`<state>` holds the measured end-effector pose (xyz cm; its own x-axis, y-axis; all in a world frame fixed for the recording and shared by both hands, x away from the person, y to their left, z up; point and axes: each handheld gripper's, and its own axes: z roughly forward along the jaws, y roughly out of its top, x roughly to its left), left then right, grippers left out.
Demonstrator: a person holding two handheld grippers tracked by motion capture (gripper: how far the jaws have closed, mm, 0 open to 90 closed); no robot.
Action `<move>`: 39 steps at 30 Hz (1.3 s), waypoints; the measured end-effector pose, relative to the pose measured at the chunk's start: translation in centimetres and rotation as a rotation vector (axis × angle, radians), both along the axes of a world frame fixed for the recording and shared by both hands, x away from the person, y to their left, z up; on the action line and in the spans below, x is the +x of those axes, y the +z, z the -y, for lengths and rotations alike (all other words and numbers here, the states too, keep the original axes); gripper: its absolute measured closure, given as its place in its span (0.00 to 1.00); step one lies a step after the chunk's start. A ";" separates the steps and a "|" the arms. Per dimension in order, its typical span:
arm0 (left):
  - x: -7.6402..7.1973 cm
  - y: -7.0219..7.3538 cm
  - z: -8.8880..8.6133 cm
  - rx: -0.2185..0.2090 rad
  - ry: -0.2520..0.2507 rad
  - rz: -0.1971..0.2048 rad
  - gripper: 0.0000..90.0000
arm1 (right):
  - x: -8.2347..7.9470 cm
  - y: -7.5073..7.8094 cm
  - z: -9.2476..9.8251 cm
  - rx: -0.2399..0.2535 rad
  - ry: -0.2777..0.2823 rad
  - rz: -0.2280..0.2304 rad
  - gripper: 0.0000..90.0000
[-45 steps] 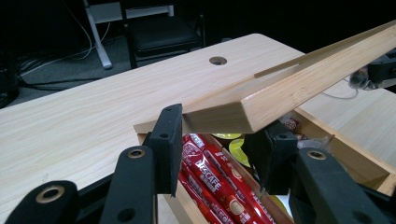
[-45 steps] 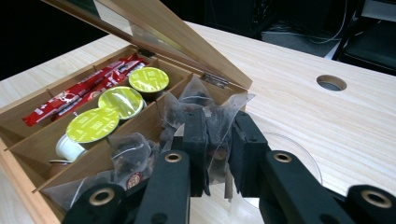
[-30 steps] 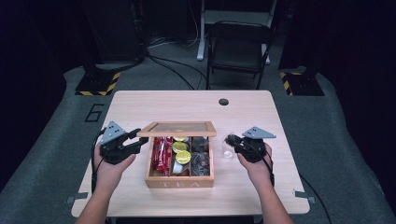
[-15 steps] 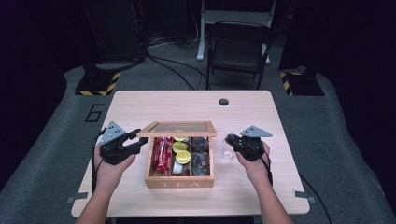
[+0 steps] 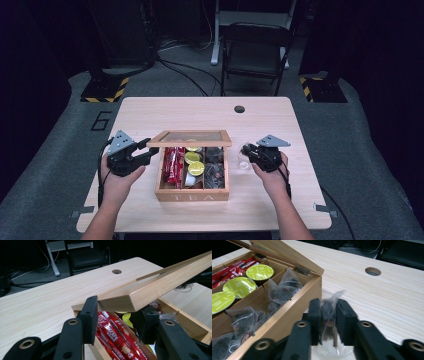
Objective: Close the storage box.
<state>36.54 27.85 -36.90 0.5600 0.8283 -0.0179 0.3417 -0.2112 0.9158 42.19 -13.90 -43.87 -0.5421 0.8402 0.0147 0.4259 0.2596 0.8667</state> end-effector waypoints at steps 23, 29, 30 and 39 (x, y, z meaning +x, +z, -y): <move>0.0 0.0 -0.1 0.012 -0.009 -0.005 0.64 | -2.3 3.1 -2.0 0.053 0.095 0.065 0.67; 0.0 0.1 -0.3 0.002 -0.016 -0.011 0.64 | -3.0 4.3 -3.5 0.049 0.156 0.066 0.61; 0.0 0.1 -0.3 0.002 -0.016 -0.011 0.64 | -3.1 4.4 -3.8 0.049 0.158 0.076 0.60; 0.0 0.3 -0.2 -0.002 -0.010 -0.010 0.64 | -3.9 5.7 -5.1 0.051 0.186 0.138 0.56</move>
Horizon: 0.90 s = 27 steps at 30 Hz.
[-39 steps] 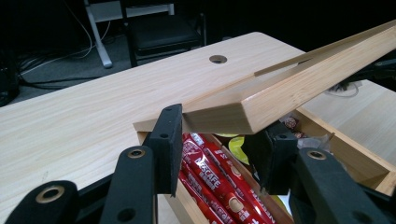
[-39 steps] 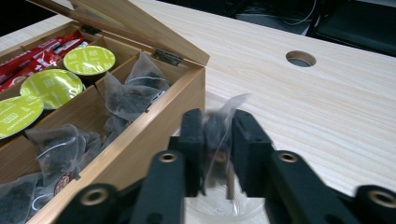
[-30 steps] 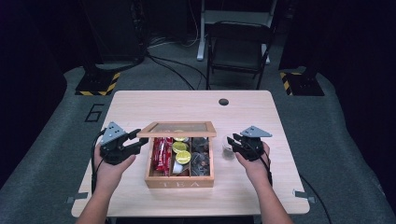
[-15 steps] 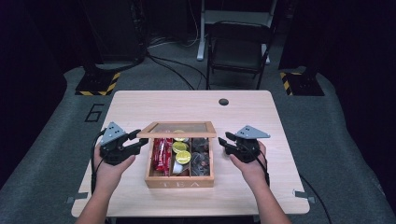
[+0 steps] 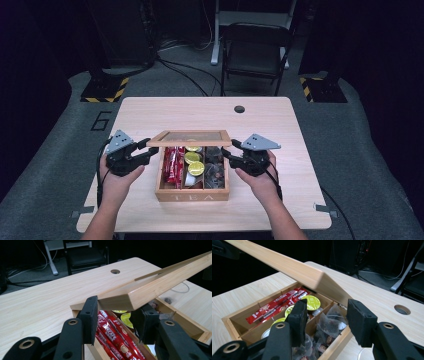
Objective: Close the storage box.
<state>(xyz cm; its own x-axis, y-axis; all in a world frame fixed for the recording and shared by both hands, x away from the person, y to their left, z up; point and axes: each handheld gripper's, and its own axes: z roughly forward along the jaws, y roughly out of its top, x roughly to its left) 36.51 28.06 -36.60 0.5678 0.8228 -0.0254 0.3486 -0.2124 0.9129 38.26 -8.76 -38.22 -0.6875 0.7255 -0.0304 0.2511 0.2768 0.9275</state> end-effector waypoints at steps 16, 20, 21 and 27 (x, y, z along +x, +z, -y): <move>-0.5 0.4 0.2 0.046 -0.010 -0.009 0.63 | 0.0 0.8 -0.4 0.025 -0.018 -0.002 0.56; -0.5 0.6 0.2 0.061 -0.014 -0.021 0.63 | 0.0 0.9 -0.4 0.015 -0.013 -0.007 0.56; -0.5 0.6 0.3 0.059 -0.010 -0.022 0.63 | 0.0 1.0 -0.4 0.018 -0.016 -0.014 0.56; -0.1 1.0 0.3 0.038 0.004 -0.025 0.63 | 0.4 1.7 -0.3 0.023 -0.013 -0.036 0.56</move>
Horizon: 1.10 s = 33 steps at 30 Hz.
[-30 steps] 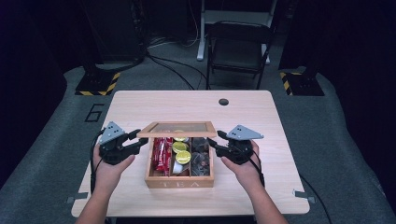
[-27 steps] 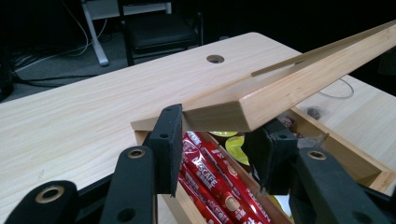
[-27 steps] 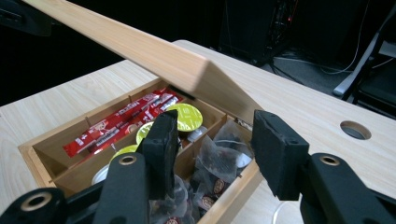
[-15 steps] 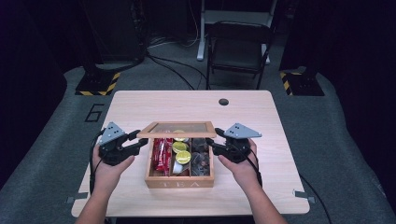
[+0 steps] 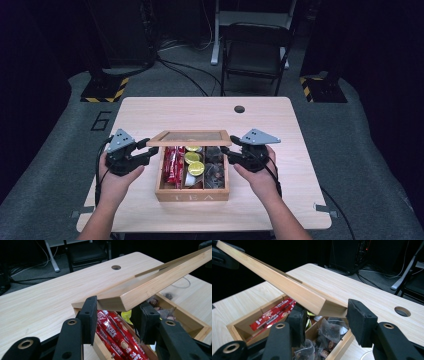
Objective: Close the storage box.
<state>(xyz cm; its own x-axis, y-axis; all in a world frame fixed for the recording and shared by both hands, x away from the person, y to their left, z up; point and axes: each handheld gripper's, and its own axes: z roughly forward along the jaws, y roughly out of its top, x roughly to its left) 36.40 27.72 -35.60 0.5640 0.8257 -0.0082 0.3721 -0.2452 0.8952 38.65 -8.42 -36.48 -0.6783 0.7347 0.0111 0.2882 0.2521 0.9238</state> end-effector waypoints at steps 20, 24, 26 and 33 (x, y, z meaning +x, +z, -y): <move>-0.5 -0.1 0.1 0.040 -0.037 0.004 0.57 | -0.4 0.3 0.4 0.005 0.026 -0.059 0.57; -0.8 -0.3 0.2 0.056 -0.039 0.003 0.57 | -0.7 0.0 0.4 -0.006 0.030 -0.059 0.57; -0.9 -0.4 0.2 0.059 -0.040 0.006 0.57 | -0.9 -0.1 0.4 -0.012 0.028 -0.063 0.57; -1.5 -1.3 0.0 0.060 -0.057 -0.002 0.57 | -1.6 -0.7 0.3 -0.038 0.032 -0.062 0.57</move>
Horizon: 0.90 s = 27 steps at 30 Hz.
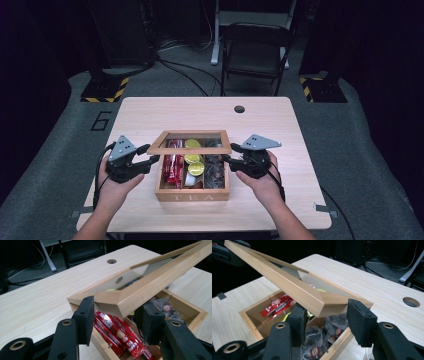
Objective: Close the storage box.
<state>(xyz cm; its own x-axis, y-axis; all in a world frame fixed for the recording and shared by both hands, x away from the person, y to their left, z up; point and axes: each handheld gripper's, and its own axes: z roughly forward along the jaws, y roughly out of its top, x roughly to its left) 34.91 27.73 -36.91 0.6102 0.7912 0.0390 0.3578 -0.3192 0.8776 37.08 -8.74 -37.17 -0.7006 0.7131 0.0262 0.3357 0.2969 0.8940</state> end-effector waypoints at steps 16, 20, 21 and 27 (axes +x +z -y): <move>-1.2 -1.1 -0.4 -0.021 -0.021 -0.012 0.57 | -1.2 -1.2 0.2 -0.009 0.010 -0.006 0.56; -1.5 -1.3 -0.5 -0.024 -0.025 -0.016 0.57 | -1.3 -1.4 0.2 -0.009 0.017 -0.015 0.55; -1.7 -1.4 -0.5 -0.025 -0.026 -0.019 0.57 | -1.4 -1.5 0.2 -0.017 0.023 -0.013 0.55; -2.2 -1.9 -0.4 -0.015 -0.028 -0.019 0.56 | -1.8 -2.0 0.2 -0.028 0.021 -0.014 0.55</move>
<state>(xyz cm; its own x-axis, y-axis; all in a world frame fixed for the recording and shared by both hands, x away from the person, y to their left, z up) 32.71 28.15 -38.86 0.6330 0.7740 0.0152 0.3658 -0.3163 0.8753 35.24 -8.91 -39.18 -0.7153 0.6986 0.0162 0.3412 0.3289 0.8806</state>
